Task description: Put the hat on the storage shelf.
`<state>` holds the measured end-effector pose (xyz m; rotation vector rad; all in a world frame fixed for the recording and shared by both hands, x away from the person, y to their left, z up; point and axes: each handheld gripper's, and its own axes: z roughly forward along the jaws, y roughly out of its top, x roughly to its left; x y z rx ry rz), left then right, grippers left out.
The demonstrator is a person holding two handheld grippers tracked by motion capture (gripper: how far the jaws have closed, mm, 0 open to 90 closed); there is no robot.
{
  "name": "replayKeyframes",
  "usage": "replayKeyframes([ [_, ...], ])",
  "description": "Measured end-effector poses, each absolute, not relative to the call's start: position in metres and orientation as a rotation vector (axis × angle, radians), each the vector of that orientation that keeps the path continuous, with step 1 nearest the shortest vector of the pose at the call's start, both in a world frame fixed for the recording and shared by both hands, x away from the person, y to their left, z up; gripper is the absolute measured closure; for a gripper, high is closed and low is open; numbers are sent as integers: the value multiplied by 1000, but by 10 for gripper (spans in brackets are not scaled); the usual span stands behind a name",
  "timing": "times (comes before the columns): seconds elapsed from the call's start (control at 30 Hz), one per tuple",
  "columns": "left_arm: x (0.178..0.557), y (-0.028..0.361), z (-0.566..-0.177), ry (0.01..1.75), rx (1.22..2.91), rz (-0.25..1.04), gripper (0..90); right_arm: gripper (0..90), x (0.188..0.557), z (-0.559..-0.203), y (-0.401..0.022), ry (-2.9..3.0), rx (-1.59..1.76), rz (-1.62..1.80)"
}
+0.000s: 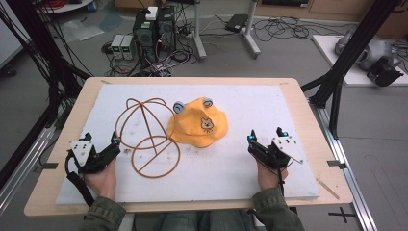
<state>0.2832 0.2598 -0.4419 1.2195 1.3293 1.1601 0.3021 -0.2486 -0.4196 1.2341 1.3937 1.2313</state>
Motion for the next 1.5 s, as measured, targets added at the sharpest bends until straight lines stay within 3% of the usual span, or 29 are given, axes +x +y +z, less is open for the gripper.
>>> replayKeyframes([
  [0.87, 285, 258, -448, 1340, 1242, 1155, 154, 107, 310, -396, -236, 1433, 1202, 1341],
  [1.17, 284, 260, -447, 1338, 1230, 1151, 154, 107, 333, -372, -195, 1574, 1128, 1422],
  [1.5, 281, 265, -445, 1345, 1213, 1151, 153, 107, 366, -383, -135, 1771, 1067, 1379],
])
